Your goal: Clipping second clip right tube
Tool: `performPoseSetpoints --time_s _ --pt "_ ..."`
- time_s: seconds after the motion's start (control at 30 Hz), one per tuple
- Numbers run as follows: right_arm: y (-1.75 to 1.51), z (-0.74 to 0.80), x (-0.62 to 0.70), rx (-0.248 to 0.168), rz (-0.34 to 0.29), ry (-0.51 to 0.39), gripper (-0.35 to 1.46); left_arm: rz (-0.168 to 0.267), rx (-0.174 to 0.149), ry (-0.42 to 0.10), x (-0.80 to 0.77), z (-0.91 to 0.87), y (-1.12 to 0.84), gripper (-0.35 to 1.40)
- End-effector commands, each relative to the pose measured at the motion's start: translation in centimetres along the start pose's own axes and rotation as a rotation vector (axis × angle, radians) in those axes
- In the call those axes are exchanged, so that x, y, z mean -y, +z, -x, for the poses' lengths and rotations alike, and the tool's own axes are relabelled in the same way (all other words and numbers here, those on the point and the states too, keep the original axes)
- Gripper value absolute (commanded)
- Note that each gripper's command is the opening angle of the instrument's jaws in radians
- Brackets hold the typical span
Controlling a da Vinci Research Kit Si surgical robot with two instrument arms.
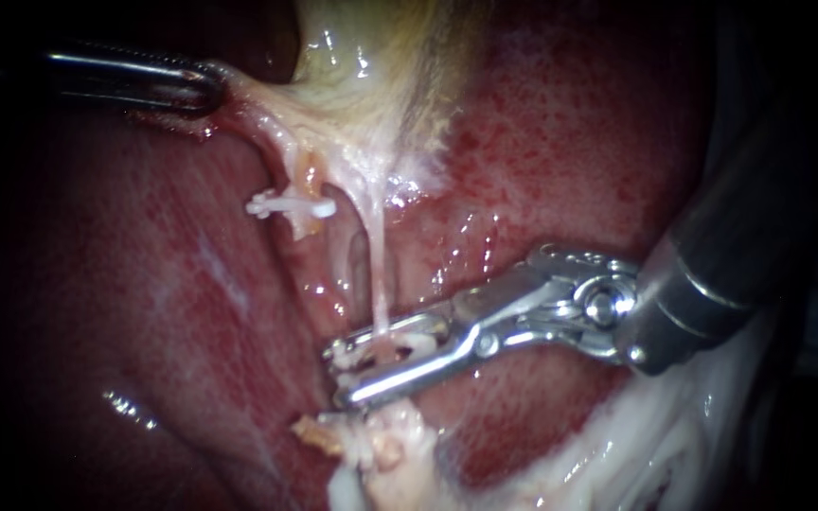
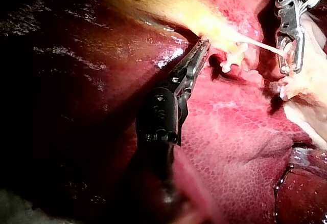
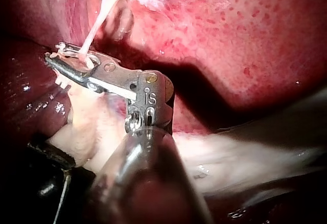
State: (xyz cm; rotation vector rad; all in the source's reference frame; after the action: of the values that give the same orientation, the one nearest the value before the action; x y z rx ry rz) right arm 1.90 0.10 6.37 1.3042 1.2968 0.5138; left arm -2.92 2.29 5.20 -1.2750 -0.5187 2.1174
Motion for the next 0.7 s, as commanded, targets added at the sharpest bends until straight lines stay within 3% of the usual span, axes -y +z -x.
performPoseSetpoints --time_s 0.03,0.2,0.7 --pt "0.0 0.01 0.0 0.0 0.0 -0.001 -0.16 0.0 0.0 0.0 0.0 0.0 0.0 -0.35" --pt "-0.01 0.01 0.01 0.001 -0.001 -0.001 -0.34 0.0 0.0 0.0 0.0 0.0 0.0 -0.35" --pt "-0.02 0.02 0.02 0.002 -0.004 0.017 -0.35 0.0 0.0 0.0 0.01 0.0 0.01 -0.35"
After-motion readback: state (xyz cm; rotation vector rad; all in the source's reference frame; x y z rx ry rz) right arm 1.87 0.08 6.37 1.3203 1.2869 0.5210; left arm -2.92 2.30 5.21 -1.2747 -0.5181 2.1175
